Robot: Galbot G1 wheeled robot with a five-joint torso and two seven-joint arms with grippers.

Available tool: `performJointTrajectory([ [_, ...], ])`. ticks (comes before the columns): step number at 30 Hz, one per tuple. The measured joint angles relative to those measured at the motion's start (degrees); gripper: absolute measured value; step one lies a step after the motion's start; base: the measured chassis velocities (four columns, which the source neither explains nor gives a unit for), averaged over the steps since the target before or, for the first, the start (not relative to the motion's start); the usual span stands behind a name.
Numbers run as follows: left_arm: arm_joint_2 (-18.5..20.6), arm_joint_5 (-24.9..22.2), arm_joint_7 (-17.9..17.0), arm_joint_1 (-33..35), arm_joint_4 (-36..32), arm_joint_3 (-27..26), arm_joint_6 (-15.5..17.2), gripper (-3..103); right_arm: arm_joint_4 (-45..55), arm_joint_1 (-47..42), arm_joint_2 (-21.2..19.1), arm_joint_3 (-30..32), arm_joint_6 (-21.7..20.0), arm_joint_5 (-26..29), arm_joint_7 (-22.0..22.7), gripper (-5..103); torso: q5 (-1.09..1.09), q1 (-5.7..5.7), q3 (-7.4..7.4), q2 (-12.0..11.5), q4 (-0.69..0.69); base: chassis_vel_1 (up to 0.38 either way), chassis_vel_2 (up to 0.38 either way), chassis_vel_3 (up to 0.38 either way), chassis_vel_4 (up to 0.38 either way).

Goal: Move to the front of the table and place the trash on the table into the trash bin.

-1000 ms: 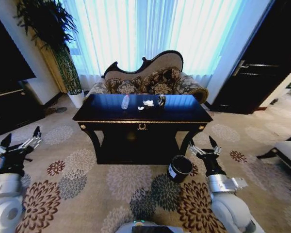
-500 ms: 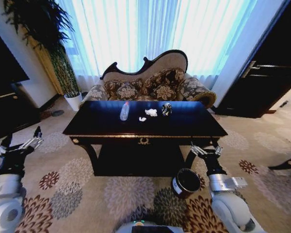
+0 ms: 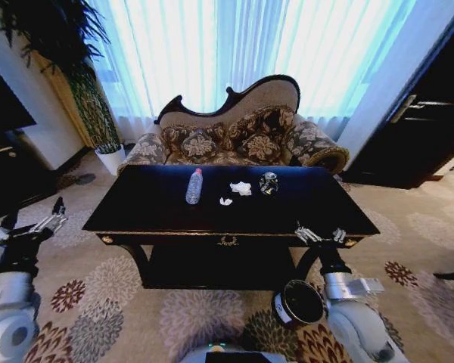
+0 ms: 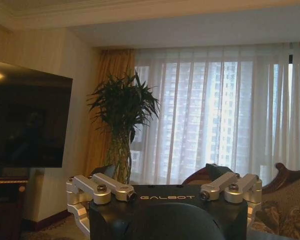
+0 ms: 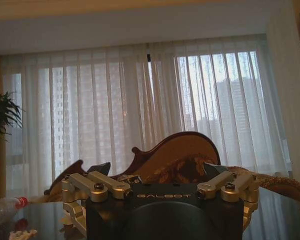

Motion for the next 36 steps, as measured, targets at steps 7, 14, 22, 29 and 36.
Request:
performJointTrajectory([
  [7, 5.2, -4.0, -5.3, -3.0, 2.2, 3.4, 0.8, 100, 0.1, -0.1, 0.4, -0.6, 0.5, -0.2, -0.6, 100, 0.00, 0.04, 0.02, 0.0, 0.00, 0.000, 0.000, 0.000, 0.000],
  [14, 12.2, -10.6, -14.1, -8.7, 6.4, 8.4, 3.7, 100, 1.7, 1.2, 0.2, -5.0, -0.5, -0.3, -1.0, 100, -0.01, 0.10, 0.04, 0.0, -0.02, 0.000, 0.000, 0.000, 0.000],
  [22, 18.2, -14.1, -14.7, -15.5, 11.4, 18.4, 5.3, 100, 0.6, 2.7, -0.6, -7.5, -0.2, -2.0, -0.9, 100, -0.01, 0.08, 0.04, 0.0, -0.02, 0.000, 0.000, 0.000, 0.000],
  [29, 27.6, -20.4, -5.2, -26.1, 18.6, 28.0, 2.9, 100, -0.3, 2.9, 0.0, -8.5, 0.4, -3.5, -0.8, 100, 0.00, 0.08, 0.03, 0.0, 0.00, 0.000, 0.000, 0.000, 0.000],
  [36, 29.3, -22.6, -9.1, -36.9, 22.7, 38.6, 6.2, 100, -0.8, 3.3, 1.4, -9.6, 0.3, -4.8, -0.9, 100, 0.00, 0.08, 0.04, 0.0, -0.01, 0.000, 0.000, 0.000, 0.000],
])
